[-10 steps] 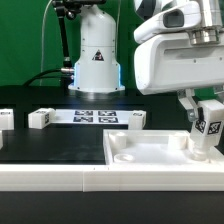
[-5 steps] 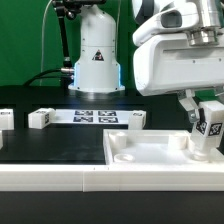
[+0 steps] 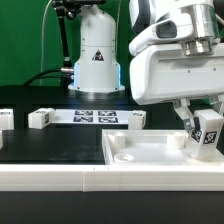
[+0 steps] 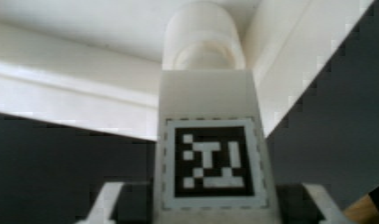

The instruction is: Assemble one leg

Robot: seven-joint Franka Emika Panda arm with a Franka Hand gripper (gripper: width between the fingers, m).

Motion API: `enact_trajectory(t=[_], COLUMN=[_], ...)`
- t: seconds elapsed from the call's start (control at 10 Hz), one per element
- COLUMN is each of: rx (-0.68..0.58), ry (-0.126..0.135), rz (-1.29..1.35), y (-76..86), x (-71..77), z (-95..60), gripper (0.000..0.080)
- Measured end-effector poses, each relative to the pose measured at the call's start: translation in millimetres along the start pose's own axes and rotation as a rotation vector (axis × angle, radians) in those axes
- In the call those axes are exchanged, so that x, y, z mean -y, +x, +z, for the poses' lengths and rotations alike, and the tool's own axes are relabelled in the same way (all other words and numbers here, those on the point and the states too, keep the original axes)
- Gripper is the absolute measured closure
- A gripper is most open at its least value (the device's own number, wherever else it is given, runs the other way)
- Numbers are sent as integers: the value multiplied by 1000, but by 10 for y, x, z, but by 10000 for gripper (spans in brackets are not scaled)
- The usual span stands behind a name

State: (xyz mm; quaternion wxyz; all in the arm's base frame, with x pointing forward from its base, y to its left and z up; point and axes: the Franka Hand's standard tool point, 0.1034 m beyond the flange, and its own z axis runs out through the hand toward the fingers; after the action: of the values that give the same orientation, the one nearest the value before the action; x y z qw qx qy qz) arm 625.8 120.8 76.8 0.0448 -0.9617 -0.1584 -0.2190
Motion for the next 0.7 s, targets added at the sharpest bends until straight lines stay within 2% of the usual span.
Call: enact_trajectory(t=[0.5,0.6,0.7], rx=[-78,-78,-78], ry=[-20,-20,-20], rz=[-6,-6,-6], y=[-57,-58,-58], x=[17,17,17], z=[-11,-10,-10], gripper=[507,480,298])
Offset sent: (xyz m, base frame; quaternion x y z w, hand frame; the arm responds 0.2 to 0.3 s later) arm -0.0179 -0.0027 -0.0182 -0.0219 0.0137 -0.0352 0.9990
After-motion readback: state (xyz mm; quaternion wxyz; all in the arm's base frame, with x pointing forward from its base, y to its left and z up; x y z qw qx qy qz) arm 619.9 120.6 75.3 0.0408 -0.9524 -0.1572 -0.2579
